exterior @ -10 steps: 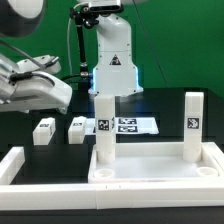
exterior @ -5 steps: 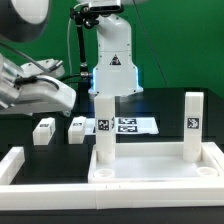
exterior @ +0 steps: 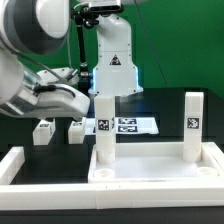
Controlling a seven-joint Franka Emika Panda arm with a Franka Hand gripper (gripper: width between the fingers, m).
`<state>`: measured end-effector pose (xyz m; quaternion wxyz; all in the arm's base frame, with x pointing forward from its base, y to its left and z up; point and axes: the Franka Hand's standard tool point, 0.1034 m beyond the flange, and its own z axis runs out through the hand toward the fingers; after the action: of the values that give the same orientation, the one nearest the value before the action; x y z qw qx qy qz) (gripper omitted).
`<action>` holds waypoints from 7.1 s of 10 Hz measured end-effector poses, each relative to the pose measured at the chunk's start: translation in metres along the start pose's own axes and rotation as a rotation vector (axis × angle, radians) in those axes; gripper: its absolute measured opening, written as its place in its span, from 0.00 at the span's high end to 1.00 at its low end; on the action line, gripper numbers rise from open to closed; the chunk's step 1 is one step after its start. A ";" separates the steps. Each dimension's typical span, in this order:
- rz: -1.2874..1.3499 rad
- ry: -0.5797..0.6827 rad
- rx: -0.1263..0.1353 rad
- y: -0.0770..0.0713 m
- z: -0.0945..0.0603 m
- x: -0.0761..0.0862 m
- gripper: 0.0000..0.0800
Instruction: Assemble desk
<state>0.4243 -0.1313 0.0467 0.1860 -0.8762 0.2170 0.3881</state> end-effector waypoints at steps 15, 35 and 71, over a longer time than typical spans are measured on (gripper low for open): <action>0.016 -0.067 -0.026 0.005 0.038 0.008 0.19; -0.004 -0.065 0.017 -0.003 -0.002 -0.029 0.64; -0.065 1.338 -0.003 -0.231 -0.082 -0.080 0.64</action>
Offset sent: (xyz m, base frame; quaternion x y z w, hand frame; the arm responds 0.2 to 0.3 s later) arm 0.0000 0.0000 0.0000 0.0000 0.0000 0.0000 1.0000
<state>0.5458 0.0402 0.1955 0.0217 -0.9345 0.2582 -0.2442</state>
